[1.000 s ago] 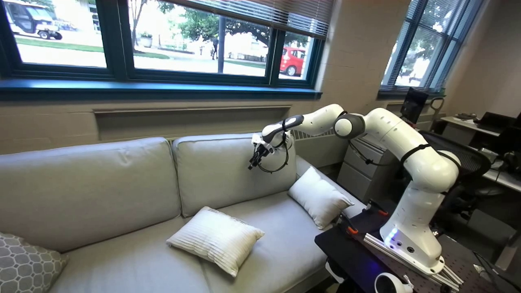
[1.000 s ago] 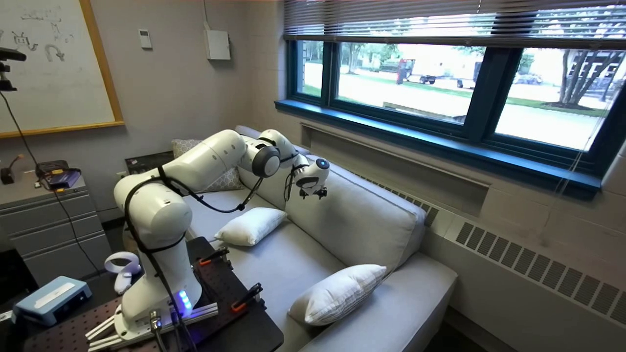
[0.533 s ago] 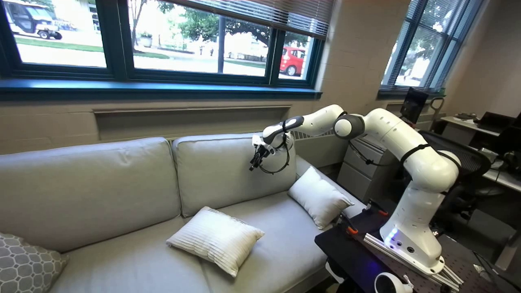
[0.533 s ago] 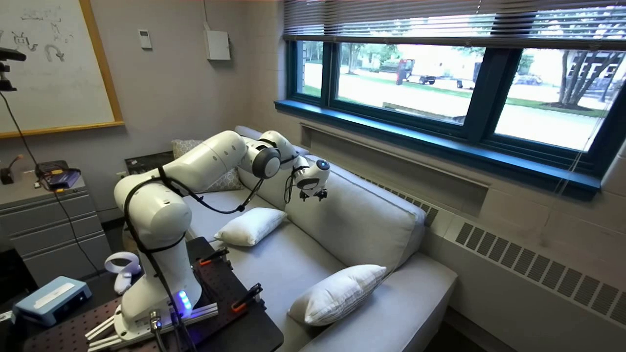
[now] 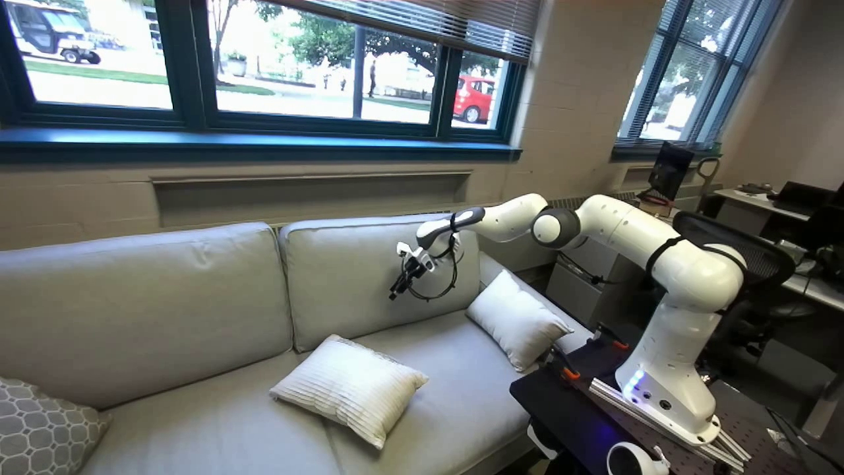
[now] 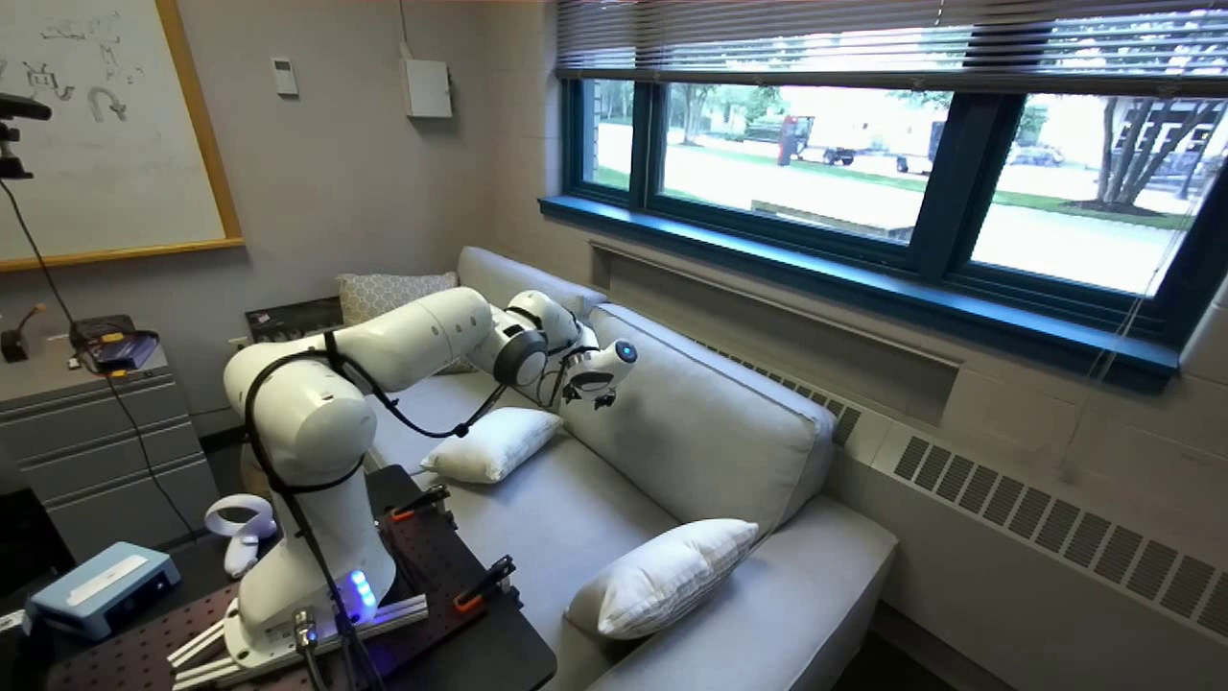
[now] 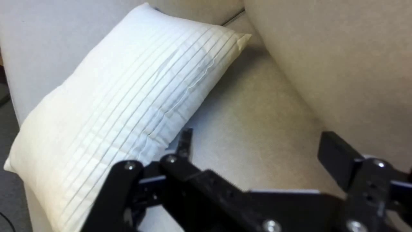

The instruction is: Set the striped pillows against the armrest

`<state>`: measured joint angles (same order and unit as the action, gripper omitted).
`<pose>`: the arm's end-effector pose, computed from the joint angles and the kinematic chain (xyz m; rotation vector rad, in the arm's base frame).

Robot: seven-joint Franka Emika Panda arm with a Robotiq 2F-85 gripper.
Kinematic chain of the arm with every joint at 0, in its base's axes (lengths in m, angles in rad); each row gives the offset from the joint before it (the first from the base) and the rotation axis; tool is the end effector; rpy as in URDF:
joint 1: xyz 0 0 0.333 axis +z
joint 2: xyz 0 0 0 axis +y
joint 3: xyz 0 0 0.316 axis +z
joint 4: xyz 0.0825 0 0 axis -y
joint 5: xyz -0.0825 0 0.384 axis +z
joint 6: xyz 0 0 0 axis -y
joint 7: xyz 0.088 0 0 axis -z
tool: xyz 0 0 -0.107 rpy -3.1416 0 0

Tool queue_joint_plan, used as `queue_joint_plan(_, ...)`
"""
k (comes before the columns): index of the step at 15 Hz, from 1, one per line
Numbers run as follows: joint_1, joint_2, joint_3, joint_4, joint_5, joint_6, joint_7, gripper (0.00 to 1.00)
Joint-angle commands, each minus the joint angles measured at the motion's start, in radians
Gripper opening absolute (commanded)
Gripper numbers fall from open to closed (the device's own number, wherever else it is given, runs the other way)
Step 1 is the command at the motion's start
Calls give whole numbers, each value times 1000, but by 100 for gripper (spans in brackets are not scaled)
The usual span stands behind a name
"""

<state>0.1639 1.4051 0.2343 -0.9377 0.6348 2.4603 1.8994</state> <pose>0.7285 0.2269 0.0110 -1.2133 2.3775 0.7365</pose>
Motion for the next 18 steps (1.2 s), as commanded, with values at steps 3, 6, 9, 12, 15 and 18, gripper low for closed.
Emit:
queue_joint_plan(3, -54, 90, 84, 11, 138, -13, 39, 100)
queue_joint_plan(6, -49, 96, 68, -23, 209, -46, 108, 100)
queue_joint_plan(9, -1, 96, 23, -27, 192, -82, 198, 100)
queue_joint_plan(12, 58, 94, -36, -31, 136, -139, 342, 100)
queue_joint_plan(15, 103, 94, -86, -51, 77, -191, 516, 100)
queue_joint_plan(18, 109, 95, -86, -74, 32, -226, 613, 100)
